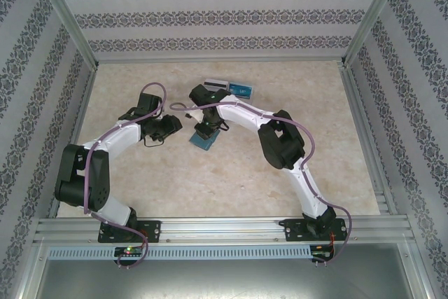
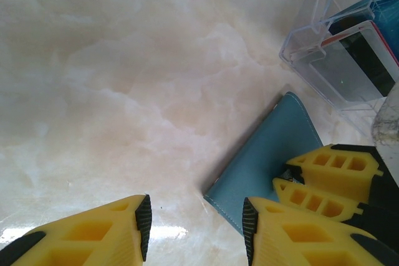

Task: Put the credit cards into the card holder

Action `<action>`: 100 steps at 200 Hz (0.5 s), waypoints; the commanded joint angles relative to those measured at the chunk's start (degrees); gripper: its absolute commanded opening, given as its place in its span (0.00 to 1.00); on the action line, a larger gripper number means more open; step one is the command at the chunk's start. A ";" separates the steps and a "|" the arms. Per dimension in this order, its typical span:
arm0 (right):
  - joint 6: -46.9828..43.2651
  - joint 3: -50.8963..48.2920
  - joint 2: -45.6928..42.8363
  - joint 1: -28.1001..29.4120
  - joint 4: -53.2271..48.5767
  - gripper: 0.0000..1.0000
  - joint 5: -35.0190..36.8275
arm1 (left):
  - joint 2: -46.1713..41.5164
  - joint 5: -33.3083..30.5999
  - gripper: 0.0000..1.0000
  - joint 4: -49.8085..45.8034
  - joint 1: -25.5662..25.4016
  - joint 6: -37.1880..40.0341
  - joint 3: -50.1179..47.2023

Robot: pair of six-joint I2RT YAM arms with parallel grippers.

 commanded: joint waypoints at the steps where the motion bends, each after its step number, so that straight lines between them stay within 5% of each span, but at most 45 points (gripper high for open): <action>1: 0.18 -3.80 1.37 0.76 -3.28 0.13 2.35 | -0.34 0.08 0.45 0.22 0.41 0.33 -0.57; 38: 1.76 -5.77 -2.30 0.77 0.80 0.00 3.20 | 0.08 0.92 0.45 0.95 0.41 -0.17 -0.77; 100: 4.76 -12.22 -10.56 0.57 12.77 0.00 -6.95 | 6.41 6.78 0.46 1.52 -1.54 0.02 3.02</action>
